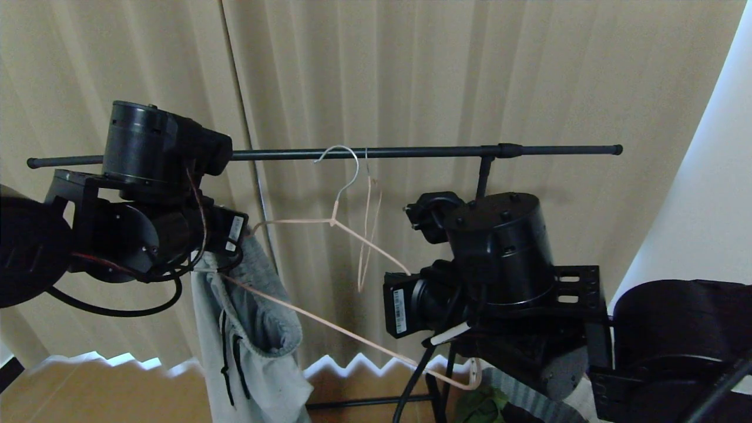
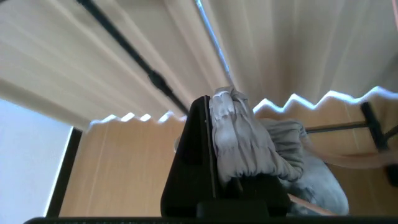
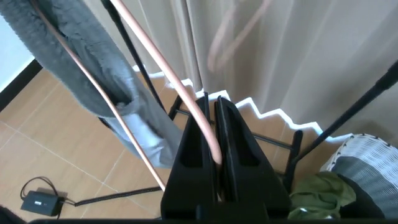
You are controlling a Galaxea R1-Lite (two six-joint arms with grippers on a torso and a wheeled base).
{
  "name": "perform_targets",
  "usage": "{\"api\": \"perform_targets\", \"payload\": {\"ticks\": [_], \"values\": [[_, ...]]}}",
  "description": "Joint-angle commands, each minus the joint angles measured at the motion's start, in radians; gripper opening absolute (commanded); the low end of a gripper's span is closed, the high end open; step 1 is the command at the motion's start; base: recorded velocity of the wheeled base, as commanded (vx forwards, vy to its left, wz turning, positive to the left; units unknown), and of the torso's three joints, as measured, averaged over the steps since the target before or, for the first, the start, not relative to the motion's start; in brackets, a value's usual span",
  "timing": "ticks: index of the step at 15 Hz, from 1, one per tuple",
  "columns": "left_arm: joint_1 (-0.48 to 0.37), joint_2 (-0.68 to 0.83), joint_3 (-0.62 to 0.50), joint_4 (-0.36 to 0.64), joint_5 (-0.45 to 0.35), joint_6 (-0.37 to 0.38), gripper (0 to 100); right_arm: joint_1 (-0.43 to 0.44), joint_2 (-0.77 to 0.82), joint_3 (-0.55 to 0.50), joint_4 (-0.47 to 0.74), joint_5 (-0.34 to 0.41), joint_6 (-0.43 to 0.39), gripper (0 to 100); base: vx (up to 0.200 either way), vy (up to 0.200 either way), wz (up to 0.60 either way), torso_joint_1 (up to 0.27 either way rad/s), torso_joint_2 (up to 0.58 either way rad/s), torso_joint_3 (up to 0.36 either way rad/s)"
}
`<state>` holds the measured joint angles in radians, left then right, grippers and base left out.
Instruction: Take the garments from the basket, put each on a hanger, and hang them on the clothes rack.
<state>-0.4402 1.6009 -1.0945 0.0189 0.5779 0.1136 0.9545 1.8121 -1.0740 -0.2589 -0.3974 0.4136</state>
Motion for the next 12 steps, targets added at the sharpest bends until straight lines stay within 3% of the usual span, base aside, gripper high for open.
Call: {"api": "perform_targets", "payload": {"ticks": [1,4,12], "values": [[-0.018,-0.004,-0.018,-0.002,0.0,-0.002,0,0.0,0.053,-0.037,0.0,0.002,-0.001,0,0.0,0.0,0.0,0.0,0.0,0.0],[-0.08,-0.004,-0.067,-0.004,0.0,-0.035,0,0.018,0.092,-0.061,-0.002,0.003,0.002,0,0.0,0.0,0.0,0.0,0.0,0.0],[-0.232,-0.052,-0.07,-0.007,-0.024,-0.026,0,0.013,0.101,-0.052,-0.063,0.009,-0.007,0,0.0,0.0,0.0,0.0,0.0,0.0]]}}
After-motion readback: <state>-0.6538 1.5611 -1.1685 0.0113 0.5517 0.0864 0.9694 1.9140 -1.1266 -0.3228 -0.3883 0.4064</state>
